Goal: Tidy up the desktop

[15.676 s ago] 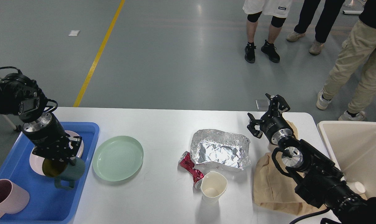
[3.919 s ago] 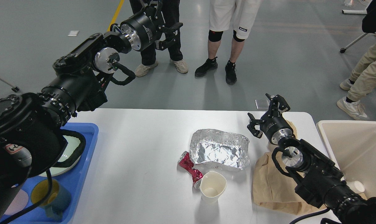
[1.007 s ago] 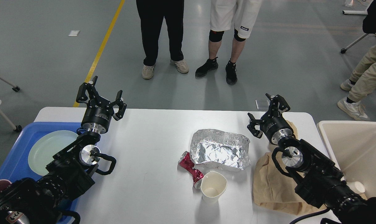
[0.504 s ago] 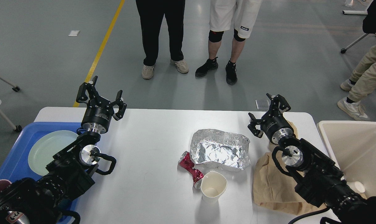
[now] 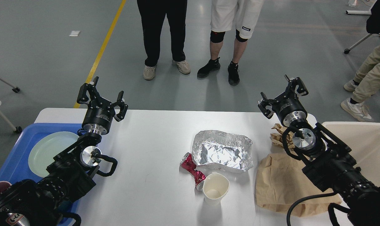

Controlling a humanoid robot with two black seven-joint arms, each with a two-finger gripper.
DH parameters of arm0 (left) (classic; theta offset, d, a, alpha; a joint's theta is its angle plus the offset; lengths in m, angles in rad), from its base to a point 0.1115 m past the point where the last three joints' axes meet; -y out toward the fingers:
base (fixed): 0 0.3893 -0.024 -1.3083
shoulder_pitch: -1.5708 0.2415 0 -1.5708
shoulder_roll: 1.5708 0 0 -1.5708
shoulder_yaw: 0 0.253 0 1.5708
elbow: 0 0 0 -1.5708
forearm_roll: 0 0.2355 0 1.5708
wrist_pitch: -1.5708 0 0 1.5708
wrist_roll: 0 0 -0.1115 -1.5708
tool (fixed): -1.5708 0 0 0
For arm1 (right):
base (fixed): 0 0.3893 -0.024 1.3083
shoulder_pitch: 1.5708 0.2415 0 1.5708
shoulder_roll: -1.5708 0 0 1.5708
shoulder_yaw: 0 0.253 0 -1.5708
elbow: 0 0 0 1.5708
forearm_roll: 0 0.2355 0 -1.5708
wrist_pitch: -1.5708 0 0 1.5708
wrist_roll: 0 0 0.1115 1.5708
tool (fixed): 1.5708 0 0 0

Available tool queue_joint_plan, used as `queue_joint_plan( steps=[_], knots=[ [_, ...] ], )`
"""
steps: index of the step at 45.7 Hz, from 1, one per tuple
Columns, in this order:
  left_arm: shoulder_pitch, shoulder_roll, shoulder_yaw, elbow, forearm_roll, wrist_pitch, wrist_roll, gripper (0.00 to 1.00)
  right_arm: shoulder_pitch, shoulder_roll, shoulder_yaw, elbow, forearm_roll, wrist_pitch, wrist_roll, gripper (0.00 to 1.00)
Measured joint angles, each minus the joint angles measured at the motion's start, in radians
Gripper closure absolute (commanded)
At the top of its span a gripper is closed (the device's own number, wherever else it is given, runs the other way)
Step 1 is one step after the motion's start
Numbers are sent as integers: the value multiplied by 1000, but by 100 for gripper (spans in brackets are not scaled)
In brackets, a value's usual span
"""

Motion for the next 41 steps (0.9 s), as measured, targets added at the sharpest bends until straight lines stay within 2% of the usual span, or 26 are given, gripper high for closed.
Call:
queue_joint_plan(
  steps=[41],
  knots=[
    [0, -2, 0, -1, 0, 0, -1, 3, -15, -34, -6, -2, 0, 1, 0, 0]
  ],
)
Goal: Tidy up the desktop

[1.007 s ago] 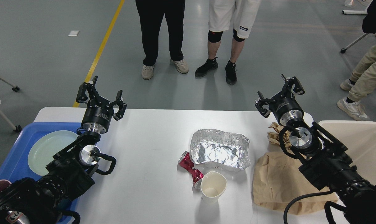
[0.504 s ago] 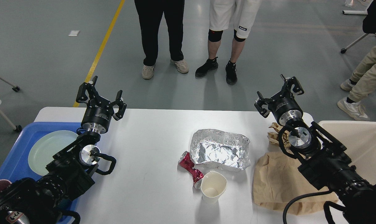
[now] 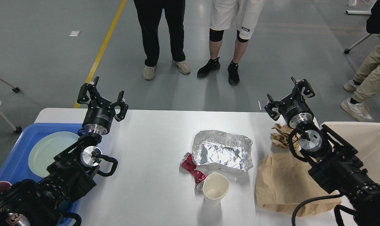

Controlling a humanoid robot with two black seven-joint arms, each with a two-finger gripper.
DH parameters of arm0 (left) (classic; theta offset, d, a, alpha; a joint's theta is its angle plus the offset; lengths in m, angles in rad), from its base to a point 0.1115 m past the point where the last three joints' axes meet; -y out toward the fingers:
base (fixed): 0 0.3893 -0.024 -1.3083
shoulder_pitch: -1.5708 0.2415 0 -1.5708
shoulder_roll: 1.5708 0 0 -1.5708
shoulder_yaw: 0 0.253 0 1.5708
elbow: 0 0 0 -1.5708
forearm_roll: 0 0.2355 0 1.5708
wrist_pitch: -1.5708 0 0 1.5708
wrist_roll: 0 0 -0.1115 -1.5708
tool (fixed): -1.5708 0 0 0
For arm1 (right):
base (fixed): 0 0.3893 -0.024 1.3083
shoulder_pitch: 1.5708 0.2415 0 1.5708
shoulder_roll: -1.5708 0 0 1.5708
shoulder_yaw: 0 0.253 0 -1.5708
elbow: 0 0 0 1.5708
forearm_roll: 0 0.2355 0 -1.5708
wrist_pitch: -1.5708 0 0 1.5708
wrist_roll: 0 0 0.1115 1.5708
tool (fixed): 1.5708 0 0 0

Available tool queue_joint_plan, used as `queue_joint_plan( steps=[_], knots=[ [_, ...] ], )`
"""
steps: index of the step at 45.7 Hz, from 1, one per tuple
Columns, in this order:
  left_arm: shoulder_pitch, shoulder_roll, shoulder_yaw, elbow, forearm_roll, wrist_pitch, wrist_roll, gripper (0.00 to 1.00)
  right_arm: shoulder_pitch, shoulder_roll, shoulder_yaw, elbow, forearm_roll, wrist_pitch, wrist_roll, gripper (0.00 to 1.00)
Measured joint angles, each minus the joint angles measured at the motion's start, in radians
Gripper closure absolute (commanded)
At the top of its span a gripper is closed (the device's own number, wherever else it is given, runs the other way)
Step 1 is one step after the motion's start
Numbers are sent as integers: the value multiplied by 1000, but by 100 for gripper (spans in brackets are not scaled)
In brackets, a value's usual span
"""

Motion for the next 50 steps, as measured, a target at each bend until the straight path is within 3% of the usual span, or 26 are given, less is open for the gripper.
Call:
queue_joint_plan(
  steps=[33, 50],
  knots=[
    [2, 0, 0, -1, 0, 0, 0, 3, 34, 18, 0, -1, 0, -5, 0, 0],
    [2, 0, 0, -1, 0, 0, 1, 3, 83, -10, -88, -18, 0, 0, 0, 0]
  ],
)
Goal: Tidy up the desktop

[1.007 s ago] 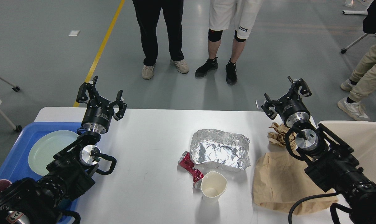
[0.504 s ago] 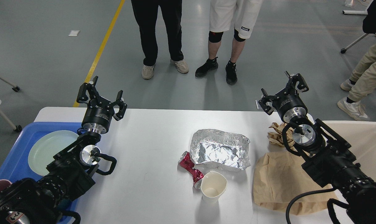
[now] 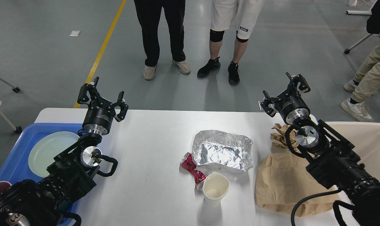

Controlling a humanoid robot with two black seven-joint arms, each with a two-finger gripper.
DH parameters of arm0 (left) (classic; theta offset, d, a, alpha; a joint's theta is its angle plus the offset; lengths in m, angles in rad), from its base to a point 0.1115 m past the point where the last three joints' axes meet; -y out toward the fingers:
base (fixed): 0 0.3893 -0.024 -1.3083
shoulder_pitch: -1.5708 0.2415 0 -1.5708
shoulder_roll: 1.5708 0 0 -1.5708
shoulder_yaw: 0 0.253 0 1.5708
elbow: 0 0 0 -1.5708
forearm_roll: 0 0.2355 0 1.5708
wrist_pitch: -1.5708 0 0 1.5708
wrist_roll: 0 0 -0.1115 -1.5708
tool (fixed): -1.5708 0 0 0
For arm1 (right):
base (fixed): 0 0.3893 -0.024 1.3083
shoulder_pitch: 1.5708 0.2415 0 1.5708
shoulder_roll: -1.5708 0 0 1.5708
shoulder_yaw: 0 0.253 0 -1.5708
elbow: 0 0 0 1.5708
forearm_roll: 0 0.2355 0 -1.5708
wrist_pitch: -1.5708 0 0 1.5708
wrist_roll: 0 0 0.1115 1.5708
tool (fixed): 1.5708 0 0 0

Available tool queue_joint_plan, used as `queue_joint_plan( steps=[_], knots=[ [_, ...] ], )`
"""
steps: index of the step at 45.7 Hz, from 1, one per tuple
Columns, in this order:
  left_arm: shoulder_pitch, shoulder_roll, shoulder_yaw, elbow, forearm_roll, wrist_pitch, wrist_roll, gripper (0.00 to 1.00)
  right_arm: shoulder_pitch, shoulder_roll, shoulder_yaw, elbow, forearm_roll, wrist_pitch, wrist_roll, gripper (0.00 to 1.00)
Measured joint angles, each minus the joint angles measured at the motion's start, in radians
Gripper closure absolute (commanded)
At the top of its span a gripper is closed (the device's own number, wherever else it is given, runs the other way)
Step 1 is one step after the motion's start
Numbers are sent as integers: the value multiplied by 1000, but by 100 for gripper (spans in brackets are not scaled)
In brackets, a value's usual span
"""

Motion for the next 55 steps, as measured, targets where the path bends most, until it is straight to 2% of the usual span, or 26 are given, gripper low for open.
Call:
queue_joint_plan(
  steps=[19, 32, 48, 55],
  knots=[
    [0, 0, 0, 1, 0, 0, 0, 3, 247, -200, -433, -101, 8, -3, 0, 0],
    [0, 0, 0, 0, 0, 0, 0, 3, 432, -352, -919, -144, 3, 2, 0, 0],
    [0, 0, 0, 0, 0, 0, 0, 3, 687, -362, -1440, -136, 2, 8, 0, 0],
    [0, 0, 0, 0, 0, 0, 0, 3, 805, -329, -1669, -105, 2, 13, 0, 0]
  ],
)
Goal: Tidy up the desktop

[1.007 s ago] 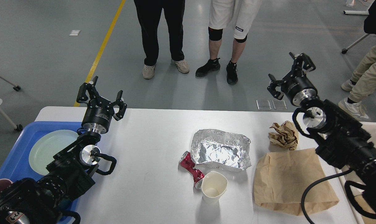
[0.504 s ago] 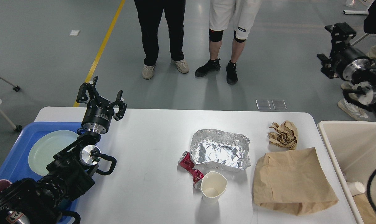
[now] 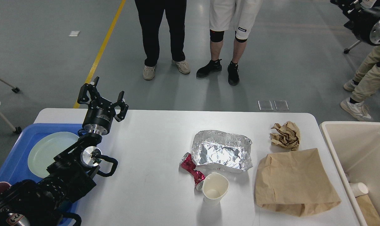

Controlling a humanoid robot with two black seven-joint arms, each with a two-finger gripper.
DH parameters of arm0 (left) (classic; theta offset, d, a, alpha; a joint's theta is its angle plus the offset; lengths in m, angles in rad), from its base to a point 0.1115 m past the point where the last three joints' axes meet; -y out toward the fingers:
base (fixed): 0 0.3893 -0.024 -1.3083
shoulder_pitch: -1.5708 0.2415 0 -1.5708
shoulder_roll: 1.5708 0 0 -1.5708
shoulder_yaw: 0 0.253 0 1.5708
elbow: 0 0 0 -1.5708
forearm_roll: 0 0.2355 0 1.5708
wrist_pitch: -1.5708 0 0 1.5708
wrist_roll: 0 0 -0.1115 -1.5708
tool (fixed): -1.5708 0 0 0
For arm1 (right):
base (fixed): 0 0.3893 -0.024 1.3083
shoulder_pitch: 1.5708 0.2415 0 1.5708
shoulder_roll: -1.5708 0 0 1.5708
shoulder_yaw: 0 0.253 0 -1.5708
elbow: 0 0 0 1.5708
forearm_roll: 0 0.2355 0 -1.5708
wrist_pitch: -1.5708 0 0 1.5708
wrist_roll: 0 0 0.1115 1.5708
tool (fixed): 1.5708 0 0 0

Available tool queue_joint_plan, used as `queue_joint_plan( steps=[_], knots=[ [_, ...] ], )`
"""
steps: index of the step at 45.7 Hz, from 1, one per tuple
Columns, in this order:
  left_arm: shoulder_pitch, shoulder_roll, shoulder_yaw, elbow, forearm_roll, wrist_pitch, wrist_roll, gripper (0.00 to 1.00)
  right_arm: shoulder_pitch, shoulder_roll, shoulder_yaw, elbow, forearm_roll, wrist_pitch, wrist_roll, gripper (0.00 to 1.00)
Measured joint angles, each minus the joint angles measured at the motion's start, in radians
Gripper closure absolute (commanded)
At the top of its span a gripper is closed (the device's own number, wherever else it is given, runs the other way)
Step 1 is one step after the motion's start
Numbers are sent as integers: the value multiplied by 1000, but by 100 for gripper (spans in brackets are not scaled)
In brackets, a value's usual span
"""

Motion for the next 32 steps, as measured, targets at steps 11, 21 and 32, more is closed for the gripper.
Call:
queue_joint_plan(
  steps=[11, 21, 32],
  knots=[
    [0, 0, 0, 0, 0, 0, 0, 3, 168, 104, -310, 89, 0, 0, 0, 0],
    [0, 0, 0, 0, 0, 0, 0, 3, 283, 226, -497, 186, -6, 15, 2, 0],
    [0, 0, 0, 0, 0, 0, 0, 3, 401, 308, -629, 259, -29, 306, 7, 0]
  ],
)
